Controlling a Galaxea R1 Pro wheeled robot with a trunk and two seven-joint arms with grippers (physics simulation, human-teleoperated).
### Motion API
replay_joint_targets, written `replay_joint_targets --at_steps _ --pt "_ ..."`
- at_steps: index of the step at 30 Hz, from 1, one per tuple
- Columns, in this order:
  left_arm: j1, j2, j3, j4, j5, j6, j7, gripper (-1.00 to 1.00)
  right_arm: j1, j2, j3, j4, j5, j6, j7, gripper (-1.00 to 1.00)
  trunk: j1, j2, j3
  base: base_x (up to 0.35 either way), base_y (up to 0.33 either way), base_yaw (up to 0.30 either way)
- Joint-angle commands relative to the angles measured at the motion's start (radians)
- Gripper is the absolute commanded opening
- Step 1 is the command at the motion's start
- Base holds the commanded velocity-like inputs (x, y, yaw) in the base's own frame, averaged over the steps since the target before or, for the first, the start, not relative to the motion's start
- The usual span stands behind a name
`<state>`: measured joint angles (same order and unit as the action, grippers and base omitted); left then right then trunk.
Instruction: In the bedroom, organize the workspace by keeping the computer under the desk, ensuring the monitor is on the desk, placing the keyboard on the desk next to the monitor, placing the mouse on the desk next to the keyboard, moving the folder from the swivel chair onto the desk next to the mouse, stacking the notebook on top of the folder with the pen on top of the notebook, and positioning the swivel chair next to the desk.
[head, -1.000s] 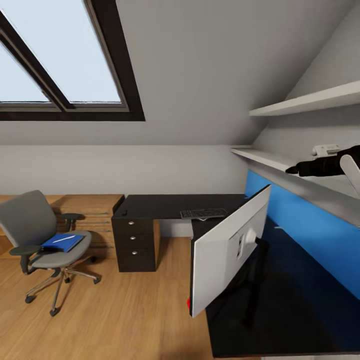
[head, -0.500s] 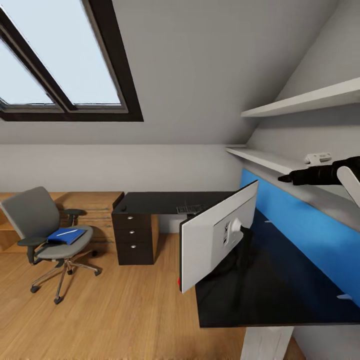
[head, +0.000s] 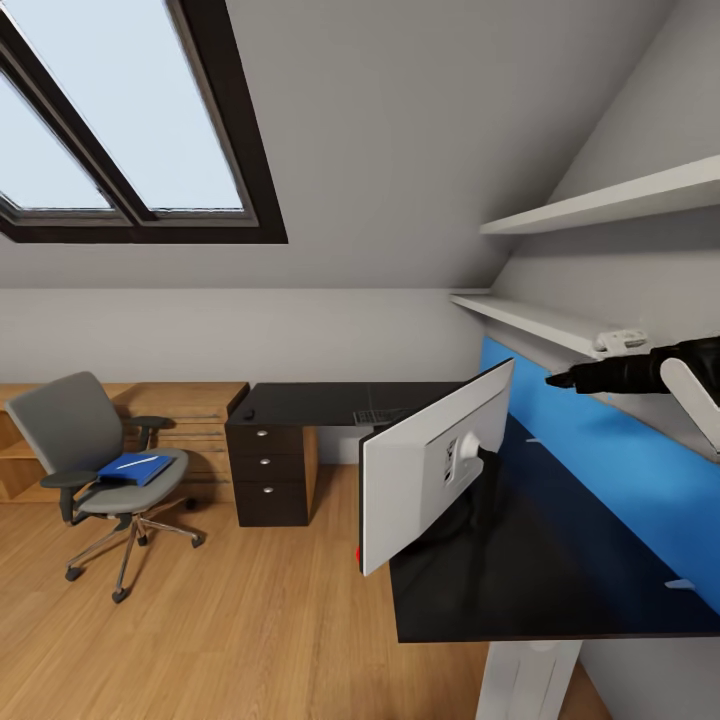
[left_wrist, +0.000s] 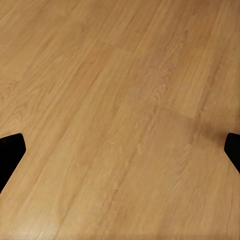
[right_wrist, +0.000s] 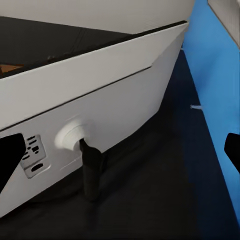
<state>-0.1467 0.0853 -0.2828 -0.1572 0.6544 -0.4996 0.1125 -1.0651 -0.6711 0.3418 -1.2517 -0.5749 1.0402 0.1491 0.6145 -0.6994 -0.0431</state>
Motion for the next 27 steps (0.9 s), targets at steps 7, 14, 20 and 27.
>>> replay_joint_targets --at_steps 7,14,20,27 --pt "-0.001 0.001 -0.009 -0.001 0.001 -0.002 0.009 1.0 0.103 -0.001 0.001 -0.089 0.012 -0.005 0.01 1.0 0.0 -0.002 -0.002 0.0 0.0 0.0" --pt "-0.001 0.001 -0.008 -0.001 0.001 -0.002 0.009 1.0 0.18 0.0 0.002 -0.095 0.011 -0.067 0.011 1.0 0.0 -0.002 -0.002 0.0 0.0 0.0" --pt "-0.001 0.001 -0.007 -0.001 0.001 -0.002 0.009 1.0 0.241 0.005 0.005 -0.056 0.01 -0.187 0.01 1.0 0.0 -0.002 -0.002 0.0 0.0 0.0" --pt "-0.001 0.001 -0.006 -0.001 0.001 -0.002 0.009 1.0 0.352 0.096 0.008 0.212 0.013 -0.544 0.008 1.0 0.0 -0.002 -0.002 0.0 0.0 0.0"
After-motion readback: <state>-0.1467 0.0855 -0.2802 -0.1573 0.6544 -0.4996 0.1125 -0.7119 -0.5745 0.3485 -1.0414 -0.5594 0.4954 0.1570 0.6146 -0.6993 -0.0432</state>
